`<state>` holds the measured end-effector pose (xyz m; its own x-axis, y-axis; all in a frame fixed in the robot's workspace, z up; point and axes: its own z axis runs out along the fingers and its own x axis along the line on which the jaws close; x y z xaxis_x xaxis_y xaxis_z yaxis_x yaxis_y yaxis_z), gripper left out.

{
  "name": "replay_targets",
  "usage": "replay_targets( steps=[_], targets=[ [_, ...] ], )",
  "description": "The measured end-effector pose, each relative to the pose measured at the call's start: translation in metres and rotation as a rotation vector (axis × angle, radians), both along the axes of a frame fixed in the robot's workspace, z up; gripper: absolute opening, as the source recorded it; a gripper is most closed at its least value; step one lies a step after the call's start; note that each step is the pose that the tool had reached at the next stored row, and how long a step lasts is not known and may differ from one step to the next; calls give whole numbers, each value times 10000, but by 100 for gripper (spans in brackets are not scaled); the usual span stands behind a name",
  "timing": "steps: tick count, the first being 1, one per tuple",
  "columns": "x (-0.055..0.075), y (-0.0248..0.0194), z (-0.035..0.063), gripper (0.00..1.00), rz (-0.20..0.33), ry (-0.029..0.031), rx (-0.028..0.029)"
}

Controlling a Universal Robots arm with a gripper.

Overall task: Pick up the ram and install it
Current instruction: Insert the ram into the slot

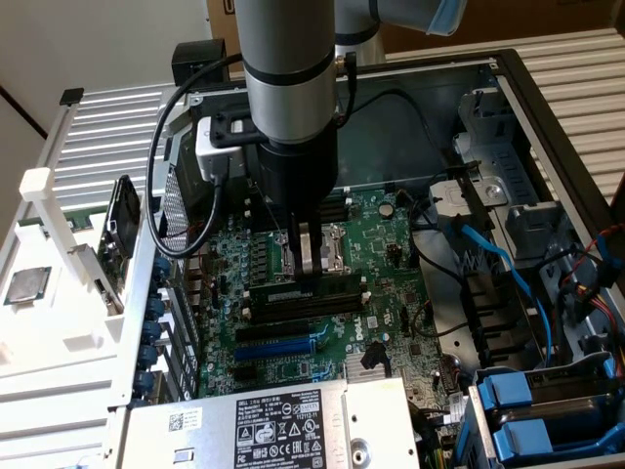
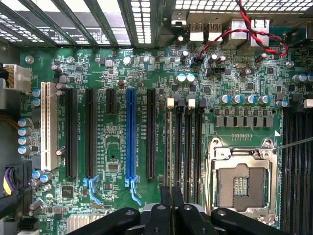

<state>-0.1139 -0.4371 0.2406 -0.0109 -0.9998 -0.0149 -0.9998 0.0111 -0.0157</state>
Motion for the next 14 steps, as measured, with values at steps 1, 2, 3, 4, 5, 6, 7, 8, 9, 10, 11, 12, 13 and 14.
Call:
replay_targets(
  steps=[1,2,3,4,5,6,7,8,9,10,11,12,13,14],
  targets=[
    [0,0,0,12,0,0,-1],
    [0,-1,-1,12,1,0,-2],
    [0,-1,-3,12,1,-4,-1],
    [0,-1,-6,12,2,-9,-1],
    [1,-1,-8,12,2,-15,-2],
    [1,-1,-10,12,2,-22,-2],
    [-1,-1,-11,12,1,-29,-3],
    [-4,0,-12,12,0,-39,-1],
    [-5,0,-13,12,0,-44,0],
    [-10,-1,-13,12,0,-51,0],
    [-15,-1,-14,12,2,-77,-1],
    [-15,-1,-14,12,2,-79,-1],
    [-16,-1,-14,12,1,-81,-1],
    [-16,-1,-15,12,1,-87,-2]
  ],
)
